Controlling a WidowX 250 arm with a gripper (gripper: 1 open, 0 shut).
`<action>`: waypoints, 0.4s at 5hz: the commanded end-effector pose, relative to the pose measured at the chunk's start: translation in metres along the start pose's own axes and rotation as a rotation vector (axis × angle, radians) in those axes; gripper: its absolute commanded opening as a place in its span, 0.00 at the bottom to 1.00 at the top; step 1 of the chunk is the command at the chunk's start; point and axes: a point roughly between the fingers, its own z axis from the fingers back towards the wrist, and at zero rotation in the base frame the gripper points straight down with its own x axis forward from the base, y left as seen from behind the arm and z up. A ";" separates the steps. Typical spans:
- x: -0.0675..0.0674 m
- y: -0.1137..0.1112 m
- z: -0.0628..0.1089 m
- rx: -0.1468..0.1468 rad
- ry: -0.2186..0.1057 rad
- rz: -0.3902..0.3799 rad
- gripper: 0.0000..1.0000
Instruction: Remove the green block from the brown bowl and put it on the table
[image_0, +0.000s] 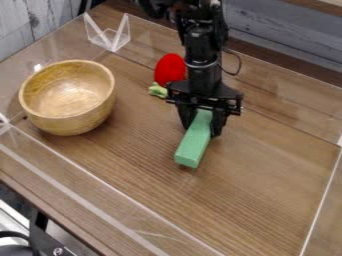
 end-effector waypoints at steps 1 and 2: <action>0.013 -0.001 0.023 -0.003 -0.064 -0.005 0.00; 0.015 0.001 0.027 0.001 -0.062 0.000 0.00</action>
